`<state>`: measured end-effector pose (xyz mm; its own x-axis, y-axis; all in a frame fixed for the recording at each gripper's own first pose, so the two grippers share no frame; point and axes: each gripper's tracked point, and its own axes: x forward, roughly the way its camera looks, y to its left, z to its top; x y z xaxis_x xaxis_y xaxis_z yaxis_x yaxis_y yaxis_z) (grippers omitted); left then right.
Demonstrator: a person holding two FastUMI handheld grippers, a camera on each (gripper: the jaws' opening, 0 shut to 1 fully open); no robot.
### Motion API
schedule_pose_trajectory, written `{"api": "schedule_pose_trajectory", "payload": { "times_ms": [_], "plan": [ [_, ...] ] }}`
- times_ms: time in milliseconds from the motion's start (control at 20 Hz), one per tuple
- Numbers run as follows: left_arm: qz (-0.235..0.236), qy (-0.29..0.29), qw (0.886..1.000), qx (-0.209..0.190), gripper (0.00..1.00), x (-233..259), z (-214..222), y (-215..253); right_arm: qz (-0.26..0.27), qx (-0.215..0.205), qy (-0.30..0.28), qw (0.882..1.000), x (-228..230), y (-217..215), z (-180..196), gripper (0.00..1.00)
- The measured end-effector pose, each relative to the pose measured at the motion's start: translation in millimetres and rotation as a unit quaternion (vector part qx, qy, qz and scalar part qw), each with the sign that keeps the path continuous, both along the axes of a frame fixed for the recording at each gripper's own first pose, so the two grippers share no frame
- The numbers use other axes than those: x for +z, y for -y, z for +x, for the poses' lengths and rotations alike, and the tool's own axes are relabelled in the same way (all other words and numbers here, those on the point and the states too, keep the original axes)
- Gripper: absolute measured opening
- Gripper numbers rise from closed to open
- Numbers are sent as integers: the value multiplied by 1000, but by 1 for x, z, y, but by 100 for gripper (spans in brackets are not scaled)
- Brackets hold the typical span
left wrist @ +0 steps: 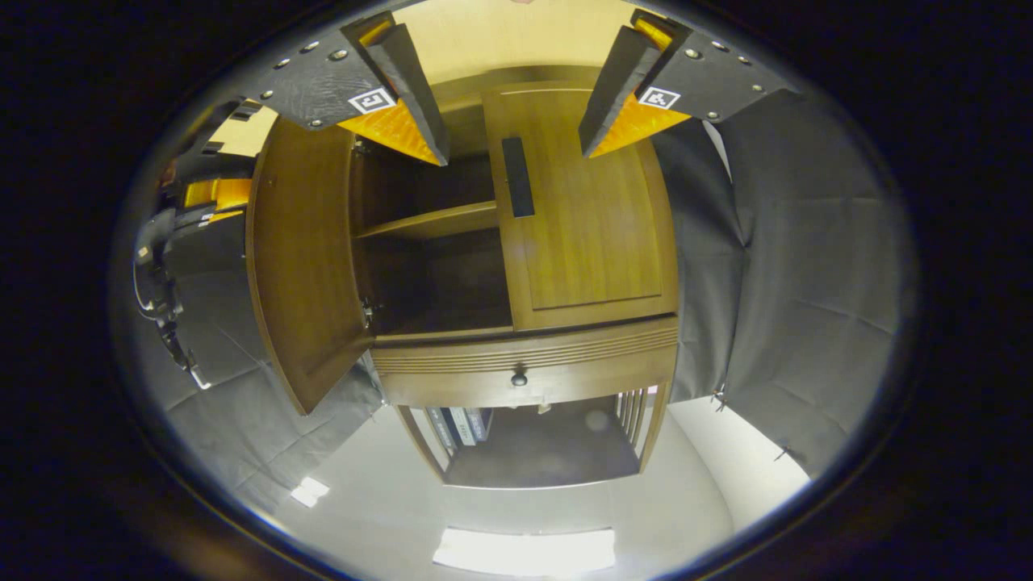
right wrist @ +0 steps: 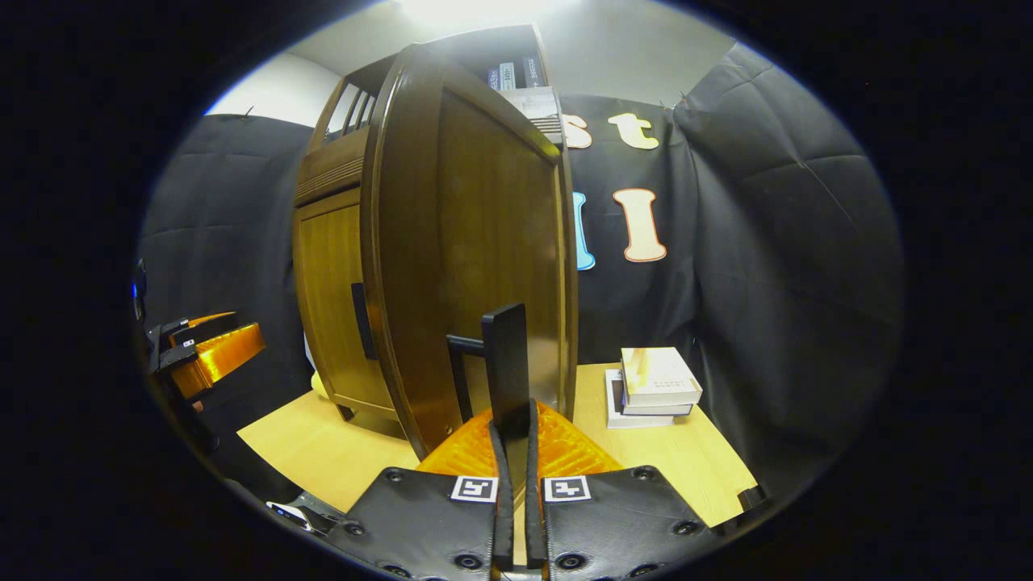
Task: Open the right door of the double-door shoe cabinet with the right hand, and open the left door with the left hand.
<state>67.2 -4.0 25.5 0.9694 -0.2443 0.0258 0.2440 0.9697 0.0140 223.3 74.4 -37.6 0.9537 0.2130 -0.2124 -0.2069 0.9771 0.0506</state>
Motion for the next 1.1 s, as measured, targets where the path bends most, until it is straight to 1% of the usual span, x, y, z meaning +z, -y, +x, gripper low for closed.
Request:
{"api": "schedule_pose_trajectory", "payload": {
  "times_ms": [200, 250, 450, 500, 650, 700, 750, 850, 900, 1000, 1100],
  "plan": [
    [-2, -4, 1000, -4, 93, 0, 9, -2, 1, -14, -4, 1000, -1, 29, 0, 3],
    [1, -3, 1000, -4, 93, 0, 8, 0, 1, -21, -4, 1000, -1, 38, 1, 7],
    [6, -2, 1000, -9, 93, 0, 9, 7, 17, -50, -10, 999, -3, 71, 6, 6],
    [6, -2, 1000, -11, 93, 1, 10, 8, 21, -46, -10, 999, -5, 74, 8, 3],
    [10, 2, 1000, -17, 93, 3, 10, 5, 21, -33, -14, 999, -8, 76, 5, 4],
    [10, 3, 1000, -17, 93, 5, 9, 6, 16, -29, -16, 999, -11, 75, 5, 10],
    [8, 4, 1000, -20, 93, 5, 7, 6, 11, -29, -17, 999, -14, 77, 2, 5],
    [7, 4, 1000, -22, 93, 4, 9, 4, 11, -31, -21, 999, -15, 82, -12, 5],
    [6, 4, 1000, -24, 93, 4, 11, 4, 16, -28, -24, 999, -15, 80, -12, 9],
    [5, 3, 1000, -27, 93, 3, 15, 7, 15, -40, -25, 999, -15, 87, -19, 7],
    [5, 2, 1000, -28, 93, 2, 19, 7, 12, -57, -23, 998, -10, 91, -33, 29]
  ]
}}
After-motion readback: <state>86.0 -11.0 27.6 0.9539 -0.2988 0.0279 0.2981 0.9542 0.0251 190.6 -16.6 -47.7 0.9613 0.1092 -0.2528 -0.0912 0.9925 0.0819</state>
